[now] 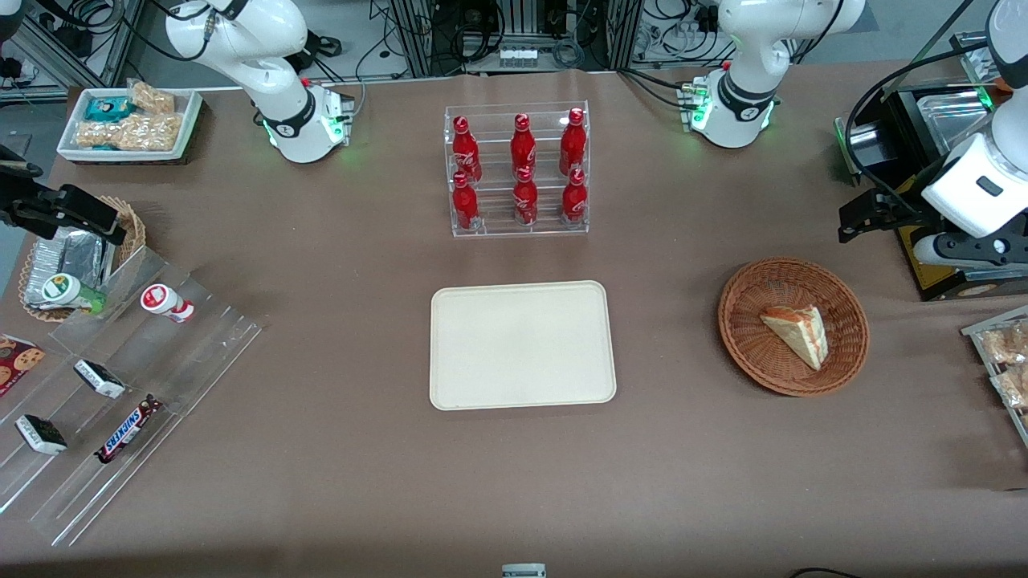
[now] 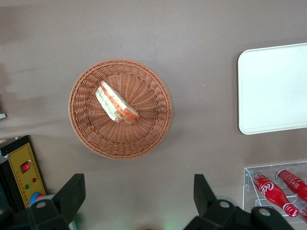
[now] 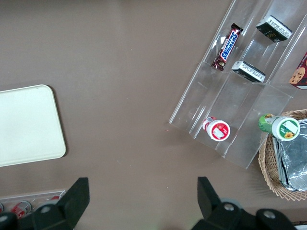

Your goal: Place sandwich from basket to tray

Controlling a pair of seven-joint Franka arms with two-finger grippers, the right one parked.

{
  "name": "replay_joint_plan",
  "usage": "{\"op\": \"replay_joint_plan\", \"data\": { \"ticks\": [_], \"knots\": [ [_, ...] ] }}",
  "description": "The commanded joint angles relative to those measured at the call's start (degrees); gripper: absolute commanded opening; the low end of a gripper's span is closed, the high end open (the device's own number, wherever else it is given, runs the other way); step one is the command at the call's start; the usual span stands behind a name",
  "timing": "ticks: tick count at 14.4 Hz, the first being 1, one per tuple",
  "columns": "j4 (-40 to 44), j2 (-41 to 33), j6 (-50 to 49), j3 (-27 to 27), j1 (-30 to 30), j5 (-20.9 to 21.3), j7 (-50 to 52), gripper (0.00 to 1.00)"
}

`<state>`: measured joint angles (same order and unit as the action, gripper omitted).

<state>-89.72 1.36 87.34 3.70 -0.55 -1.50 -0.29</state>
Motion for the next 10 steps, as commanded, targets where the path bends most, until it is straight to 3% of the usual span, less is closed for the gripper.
{"op": "replay_joint_plan", "data": {
  "ticks": [1, 10],
  "knots": [
    [1.0, 0.3, -1.3, 0.0, -0.2, -0.3, 0.6, 1.00],
    [-1.0, 0.9, -0.7, -0.1, -0.1, 0.4, 0.6, 1.00]
  ]
}}
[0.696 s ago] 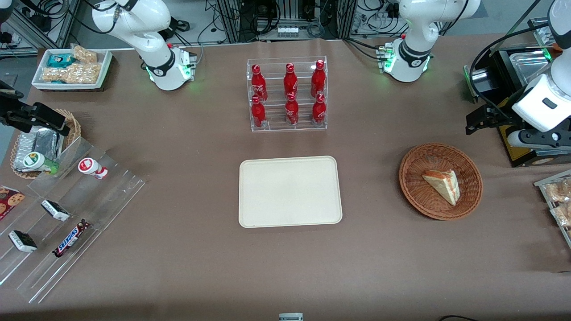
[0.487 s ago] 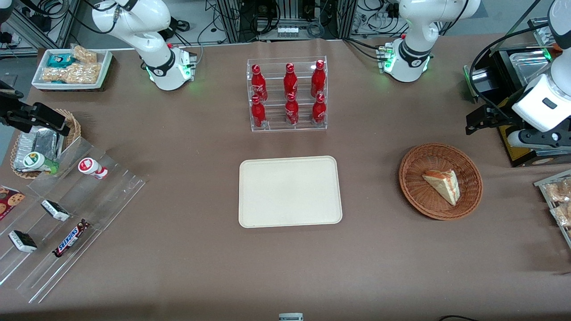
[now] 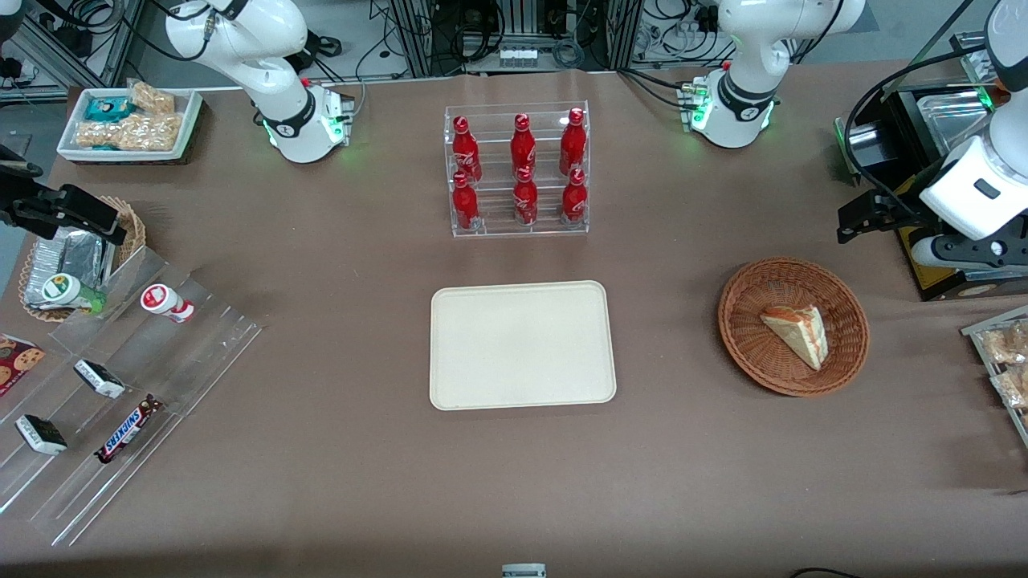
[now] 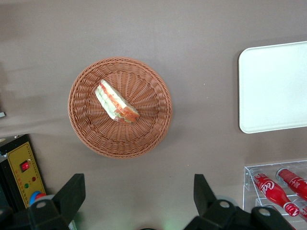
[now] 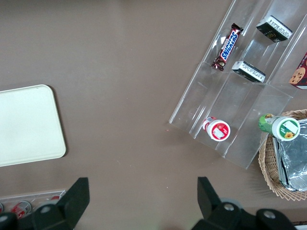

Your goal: Place sandwich from basket to tray

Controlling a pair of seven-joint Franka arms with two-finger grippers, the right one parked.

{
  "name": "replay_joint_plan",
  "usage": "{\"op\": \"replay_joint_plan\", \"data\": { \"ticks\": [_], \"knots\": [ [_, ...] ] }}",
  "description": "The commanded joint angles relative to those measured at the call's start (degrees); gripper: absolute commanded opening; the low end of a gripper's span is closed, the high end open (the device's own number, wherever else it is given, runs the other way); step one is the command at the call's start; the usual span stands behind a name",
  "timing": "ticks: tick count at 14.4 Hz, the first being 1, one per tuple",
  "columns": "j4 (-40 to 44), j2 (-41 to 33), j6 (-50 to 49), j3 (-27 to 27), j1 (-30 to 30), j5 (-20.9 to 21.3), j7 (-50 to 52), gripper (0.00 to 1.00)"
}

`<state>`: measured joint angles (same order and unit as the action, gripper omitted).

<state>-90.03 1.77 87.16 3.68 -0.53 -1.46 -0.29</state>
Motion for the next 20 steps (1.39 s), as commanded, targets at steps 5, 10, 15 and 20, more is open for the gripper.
{"op": "replay_joint_plan", "data": {
  "ticks": [5, 10, 15, 20],
  "knots": [
    [-3.5, 4.2, 1.9, -0.4, 0.9, 1.9, 0.6, 1.00],
    [-15.4, 4.1, 14.1, -0.5, 4.7, 2.3, 0.9, 1.00],
    [-27.7, 4.4, 27.8, -0.9, 4.8, 5.1, 2.0, 1.00],
    [-37.2, 6.0, 44.0, -0.9, 6.4, 5.1, 17.1, 1.00]
  ]
}}
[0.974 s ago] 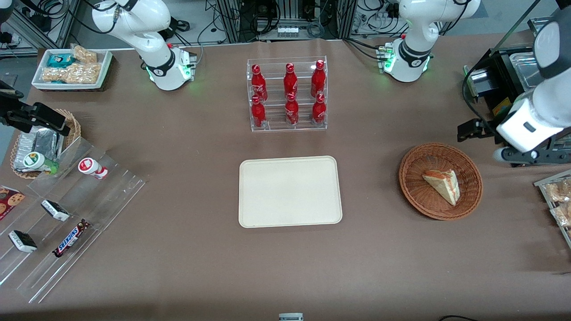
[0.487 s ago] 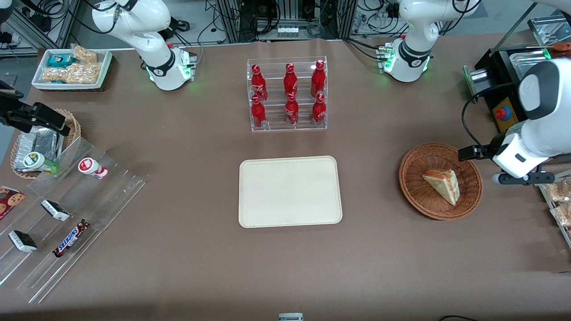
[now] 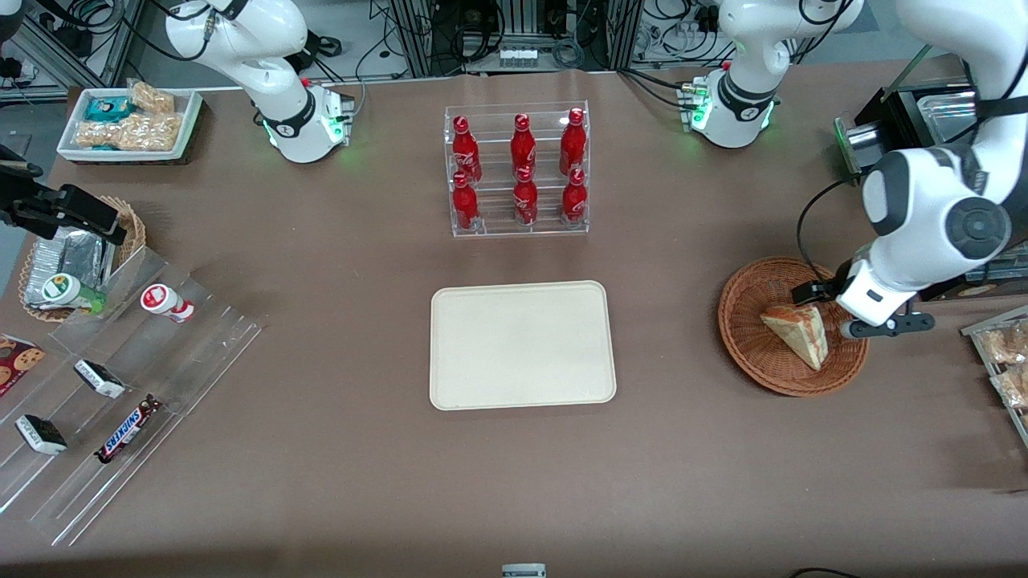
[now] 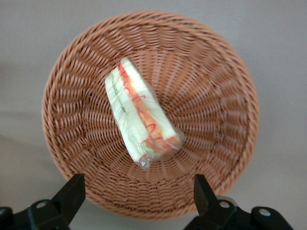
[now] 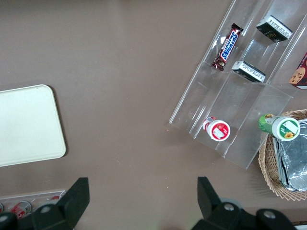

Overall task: Place sandwich from basket to tray
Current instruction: 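Lower the open left gripper over the sandwich in the basket, then close the left gripper on the wrapped sandwich and lift it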

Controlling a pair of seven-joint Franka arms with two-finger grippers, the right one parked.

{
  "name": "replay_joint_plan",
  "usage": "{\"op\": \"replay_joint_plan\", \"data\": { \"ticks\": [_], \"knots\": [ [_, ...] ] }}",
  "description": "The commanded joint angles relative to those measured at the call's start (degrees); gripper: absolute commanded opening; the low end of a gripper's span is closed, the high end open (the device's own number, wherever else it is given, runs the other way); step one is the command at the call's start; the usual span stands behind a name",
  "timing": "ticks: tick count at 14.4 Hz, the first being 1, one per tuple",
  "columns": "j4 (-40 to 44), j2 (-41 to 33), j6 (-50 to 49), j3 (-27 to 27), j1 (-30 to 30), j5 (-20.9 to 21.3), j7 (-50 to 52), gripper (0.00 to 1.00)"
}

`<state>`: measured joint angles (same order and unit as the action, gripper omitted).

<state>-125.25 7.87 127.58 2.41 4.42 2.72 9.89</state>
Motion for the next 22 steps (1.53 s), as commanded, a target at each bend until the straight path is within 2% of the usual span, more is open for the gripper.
{"op": "replay_joint_plan", "data": {
  "ticks": [1, 7, 10, 11, 12, 13, 14, 15, 19, 22],
  "knots": [
    [-1.4, 1.3, 4.2, 0.4, 1.4, 0.9, 11.6, 1.00],
    [0.6, 6.5, 9.5, 0.6, 1.0, -0.1, 36.6, 1.00],
    [0.4, 8.6, 11.6, 0.6, 0.9, -0.1, 39.6, 1.00],
    [0.6, 9.5, 11.6, 0.6, 0.9, -0.2, 39.9, 0.81],
    [0.6, 9.7, 11.5, 0.7, 0.9, -0.2, 40.5, 0.35],
    [1.0, 9.6, 11.3, 0.7, 0.9, -0.2, 40.5, 0.12],
    [1.9, 9.5, 10.8, 0.8, 0.9, -0.2, 39.9, 0.06],
    [3.1, 9.4, 10.2, 1.0, 0.8, -0.2, 39.9, 0.04],
    [13.6, 9.9, -3.5, 5.0, 0.6, -0.1, 39.7, 0.03],
    [17.0, 10.2, -7.2, 10.8, 0.4, -0.3, 39.7, 0.03]
  ]
}}
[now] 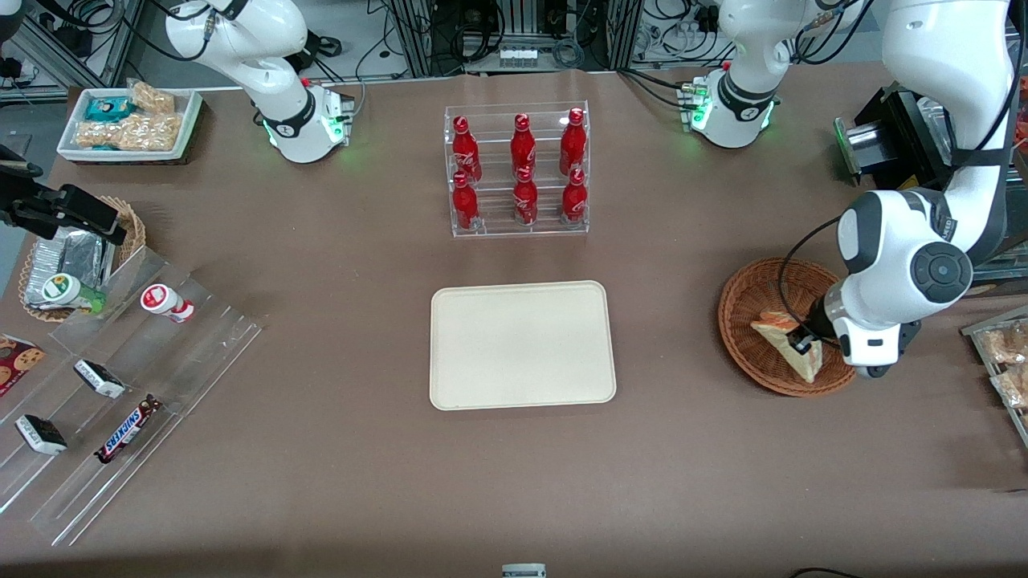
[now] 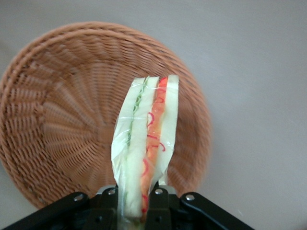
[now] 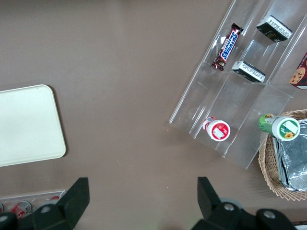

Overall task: Place sandwich from basket to tray
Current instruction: 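Carry the sandwich with the left gripper over the cream tray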

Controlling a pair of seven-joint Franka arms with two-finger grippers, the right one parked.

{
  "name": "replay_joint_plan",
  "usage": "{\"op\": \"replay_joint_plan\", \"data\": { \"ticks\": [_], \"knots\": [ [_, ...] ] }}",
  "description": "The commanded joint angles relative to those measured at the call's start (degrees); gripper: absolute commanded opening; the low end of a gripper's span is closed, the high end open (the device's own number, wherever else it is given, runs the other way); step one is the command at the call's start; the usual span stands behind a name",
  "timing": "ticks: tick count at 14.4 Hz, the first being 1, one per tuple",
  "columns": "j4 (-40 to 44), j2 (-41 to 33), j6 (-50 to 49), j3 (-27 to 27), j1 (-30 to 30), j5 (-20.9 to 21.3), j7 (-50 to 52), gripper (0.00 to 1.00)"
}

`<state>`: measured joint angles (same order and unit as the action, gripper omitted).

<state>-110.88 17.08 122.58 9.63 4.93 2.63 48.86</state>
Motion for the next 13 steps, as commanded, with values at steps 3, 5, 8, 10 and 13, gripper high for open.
{"op": "replay_joint_plan", "data": {
  "ticks": [3, 5, 8, 10, 13],
  "knots": [
    [6.7, 5.0, -2.0, 11.4, -2.1, 0.4, 0.6, 0.04],
    [12.1, 9.4, -2.1, 12.6, -7.8, 0.7, 0.9, 0.06],
    [17.7, 14.9, -1.8, 12.6, -16.2, 0.8, 1.6, 0.07],
    [21.6, 18.0, -0.9, 12.3, -21.4, 1.3, 4.2, 0.07],
    [23.5, 21.0, 0.6, 12.4, -26.3, 5.4, 6.6, 0.07]
  ]
}}
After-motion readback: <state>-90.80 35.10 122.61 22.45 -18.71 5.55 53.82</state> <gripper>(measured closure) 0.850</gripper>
